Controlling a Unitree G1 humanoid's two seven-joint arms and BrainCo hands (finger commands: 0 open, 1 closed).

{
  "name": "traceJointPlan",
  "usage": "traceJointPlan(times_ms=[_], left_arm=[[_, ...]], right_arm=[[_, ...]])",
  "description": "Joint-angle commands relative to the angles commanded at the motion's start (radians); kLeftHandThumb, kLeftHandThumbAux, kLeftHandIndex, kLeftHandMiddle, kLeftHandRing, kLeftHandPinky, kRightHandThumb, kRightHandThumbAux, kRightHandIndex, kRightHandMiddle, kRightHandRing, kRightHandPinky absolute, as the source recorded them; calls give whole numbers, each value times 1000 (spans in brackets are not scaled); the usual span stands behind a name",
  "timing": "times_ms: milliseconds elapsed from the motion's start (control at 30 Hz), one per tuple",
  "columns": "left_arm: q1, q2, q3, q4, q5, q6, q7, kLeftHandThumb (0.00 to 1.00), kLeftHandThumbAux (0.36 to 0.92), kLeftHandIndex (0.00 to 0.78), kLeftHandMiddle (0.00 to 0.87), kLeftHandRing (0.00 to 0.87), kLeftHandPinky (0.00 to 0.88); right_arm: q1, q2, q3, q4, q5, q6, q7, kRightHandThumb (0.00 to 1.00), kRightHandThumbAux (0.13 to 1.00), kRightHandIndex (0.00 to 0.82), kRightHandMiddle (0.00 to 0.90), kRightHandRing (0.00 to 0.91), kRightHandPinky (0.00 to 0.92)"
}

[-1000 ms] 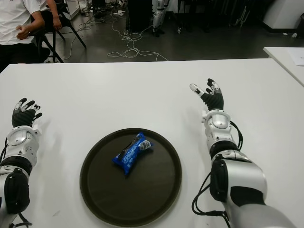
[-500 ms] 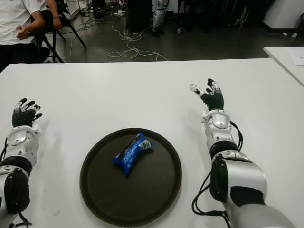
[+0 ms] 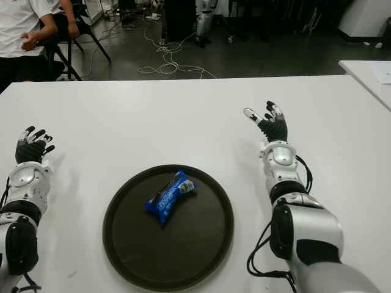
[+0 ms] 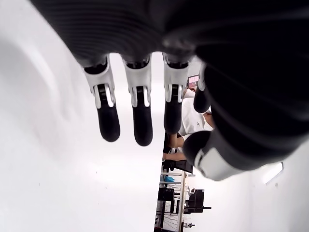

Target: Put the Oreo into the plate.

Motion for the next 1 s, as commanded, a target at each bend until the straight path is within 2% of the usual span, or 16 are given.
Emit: traceJointPlan(times_ms=[167,300,1000], left_arm=[[-1,1,0,0,1,2,2,333,738,89,192,214,245],[-1,0,0,0,0,0,4,341,734,91,190,211,236],[1,2,-5,0,5,-1,2,328,724,91,191,217,249]], right_arm=[[0,-1,1,0,-3,2,2,0,683,39,61,40,5],[1,-1,4,1,-7,2,1,0,673,58,68,43,0],[-2,5,-10,0,4,7,5,0,690,34,57,36,7]])
